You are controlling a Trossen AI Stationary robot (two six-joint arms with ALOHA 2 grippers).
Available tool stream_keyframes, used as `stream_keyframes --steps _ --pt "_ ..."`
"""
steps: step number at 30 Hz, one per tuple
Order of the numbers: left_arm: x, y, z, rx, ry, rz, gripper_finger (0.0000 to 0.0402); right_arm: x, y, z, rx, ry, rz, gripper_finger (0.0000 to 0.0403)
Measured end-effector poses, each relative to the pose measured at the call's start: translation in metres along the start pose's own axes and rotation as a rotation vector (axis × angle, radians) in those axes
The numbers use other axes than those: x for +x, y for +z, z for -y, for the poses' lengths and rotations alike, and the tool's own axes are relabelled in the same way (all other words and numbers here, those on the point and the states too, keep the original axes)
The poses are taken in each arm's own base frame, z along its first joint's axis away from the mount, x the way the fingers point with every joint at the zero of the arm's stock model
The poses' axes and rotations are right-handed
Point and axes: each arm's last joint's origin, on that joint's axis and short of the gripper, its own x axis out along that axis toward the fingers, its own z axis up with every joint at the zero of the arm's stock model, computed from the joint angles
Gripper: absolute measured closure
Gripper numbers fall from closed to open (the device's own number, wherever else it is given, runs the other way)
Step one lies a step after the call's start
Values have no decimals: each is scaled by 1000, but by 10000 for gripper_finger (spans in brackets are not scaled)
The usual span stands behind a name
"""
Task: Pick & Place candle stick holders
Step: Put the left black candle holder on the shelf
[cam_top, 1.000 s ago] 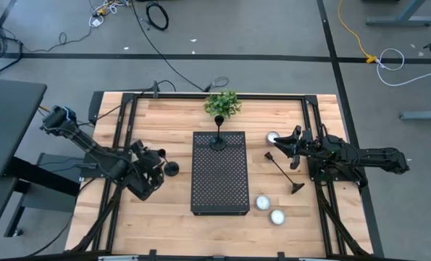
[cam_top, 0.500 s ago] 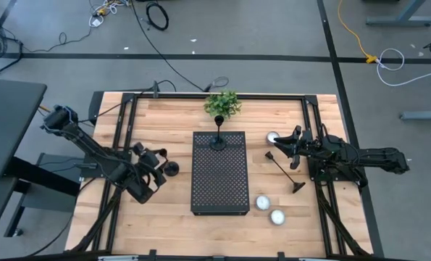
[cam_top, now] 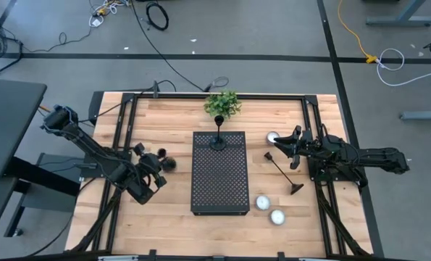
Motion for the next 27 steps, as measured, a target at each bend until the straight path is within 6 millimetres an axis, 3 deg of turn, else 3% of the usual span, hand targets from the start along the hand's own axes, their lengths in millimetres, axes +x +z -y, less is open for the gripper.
stream_keyframes --steps 2,15,27 --pt "0 -1 -1 13 8 4 386 0 0 0 0 0 0 307" --pt "-4 5 -4 -33 -21 0 390 0 0 0 0 0 0 307" --pt "-47 88 -23 -77 -192 98 390 0 0 0 0 0 0 307"
